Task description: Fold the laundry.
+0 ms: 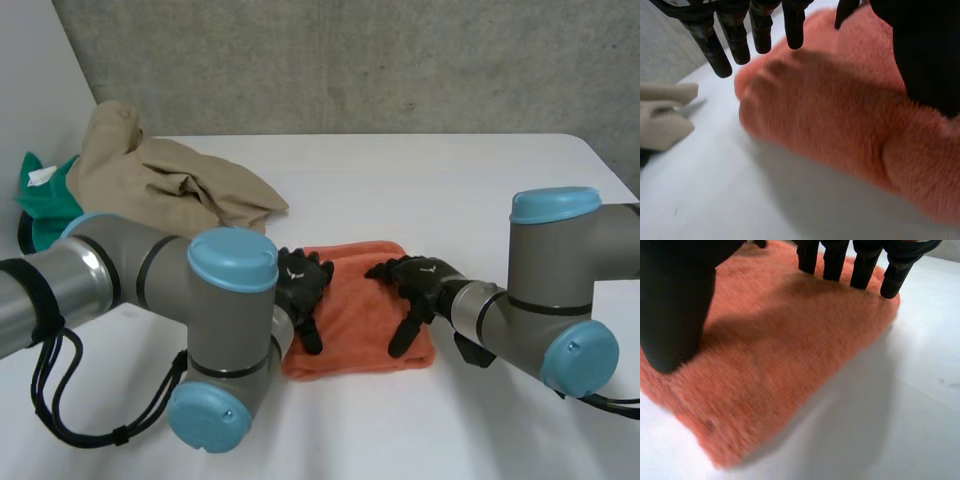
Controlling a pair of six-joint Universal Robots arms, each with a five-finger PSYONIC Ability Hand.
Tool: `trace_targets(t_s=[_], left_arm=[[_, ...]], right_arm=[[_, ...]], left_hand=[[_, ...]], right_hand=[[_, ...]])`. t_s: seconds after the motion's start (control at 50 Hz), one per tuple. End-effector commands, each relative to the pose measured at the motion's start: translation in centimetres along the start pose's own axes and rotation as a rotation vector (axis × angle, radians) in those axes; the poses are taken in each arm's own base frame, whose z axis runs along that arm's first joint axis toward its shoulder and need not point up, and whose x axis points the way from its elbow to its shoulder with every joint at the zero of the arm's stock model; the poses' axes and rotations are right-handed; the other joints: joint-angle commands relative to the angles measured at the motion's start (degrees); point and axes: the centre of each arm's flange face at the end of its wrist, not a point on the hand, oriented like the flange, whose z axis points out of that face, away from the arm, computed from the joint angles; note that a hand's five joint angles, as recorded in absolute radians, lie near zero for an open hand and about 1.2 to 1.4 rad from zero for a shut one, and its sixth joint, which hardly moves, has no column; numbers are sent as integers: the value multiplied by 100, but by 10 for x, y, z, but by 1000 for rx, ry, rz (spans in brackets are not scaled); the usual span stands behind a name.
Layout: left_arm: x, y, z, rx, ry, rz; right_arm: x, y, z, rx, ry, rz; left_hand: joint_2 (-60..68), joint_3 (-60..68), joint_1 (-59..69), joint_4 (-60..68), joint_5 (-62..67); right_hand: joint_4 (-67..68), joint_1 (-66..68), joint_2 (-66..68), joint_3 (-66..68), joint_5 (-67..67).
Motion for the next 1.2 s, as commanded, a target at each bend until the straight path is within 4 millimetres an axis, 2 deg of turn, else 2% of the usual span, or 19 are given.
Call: trace_targets(t_s=[0.02, 0.06, 0.14, 0.16, 0.22, 0.24, 0.28, 0.3, 0.38, 0.44, 0.52, 0.6, 0.66, 0.8, 1.06, 1.2], left_arm=[[1, 5, -2, -19, -14, 122], [2, 3, -2, -8, -10, 125], [-9, -40, -18, 128, -41, 99], [-16, -57, -25, 192, -61, 83], [-25, -80, -36, 286, -89, 62], [-29, -93, -42, 347, -97, 52], [-30, -101, -45, 386, -92, 50], [-31, -108, -49, 417, -72, 52], [-39, -121, -55, 478, -5, 58], [-40, -121, -56, 485, 63, 47], [-32, -113, -59, 454, 237, -23], [-27, -109, -61, 436, 348, -66], [-23, -105, -62, 427, 390, -72], [-21, -104, -64, 425, 403, -70], [-21, -103, -64, 424, 398, -67], [-21, -104, -64, 424, 400, -68]], right_arm=[[7, -11, -7, 40, 89, -102], [9, -18, -12, 71, 108, -112], [13, -32, -26, 151, 152, -118], [13, -38, -35, 188, 168, -119], [12, -47, -50, 250, 200, -119], [11, -47, -59, 275, 223, -109], [13, -43, -63, 274, 245, -87], [18, -31, -63, 245, 261, -51], [28, -12, -65, 188, 280, 58], [29, -1, -65, 163, 270, 133], [24, 12, -60, 134, 192, 252], [16, 21, -50, 110, 88, 346], [15, 29, -41, 85, 75, 365], [10, 35, -27, 61, 57, 362], [-12, 27, -21, 110, 27, 305], [-15, 28, -11, 107, 20, 299]], left_hand=[[-2, -24, 4, 4, -121], [-18, -41, -13, -12, -138], [-119, -142, -114, -113, -239], [-158, -180, -153, -152, -277], [-158, -180, -153, -152, -277], [-158, -180, -153, -152, -277], [-158, -180, -153, -152, -277], [-137, -159, -132, -131, -256], [-103, -125, -98, -97, -222], [-86, -108, -81, -80, -205], [-36, -58, -31, -30, -155], [-2, -24, 3, 4, -121], [-2, -24, 3, 4, -121], [-2, -24, 3, 4, -121], [15, -7, 20, 21, -104], [15, -7, 20, 21, -104]], right_hand=[[555, 497, 541, 550, 498], [622, 564, 608, 618, 566], [639, 581, 625, 635, 583], [639, 581, 625, 635, 583], [622, 564, 608, 618, 566], [589, 531, 575, 585, 533], [572, 514, 558, 567, 515], [572, 514, 558, 567, 515], [572, 514, 558, 567, 515], [605, 547, 591, 601, 549], [622, 564, 608, 618, 566], [756, 698, 742, 752, 700], [774, 716, 760, 769, 717], [992, 934, 978, 988, 936], [1379, 1321, 1365, 1375, 1323], [1917, 1859, 1903, 1912, 1860]])
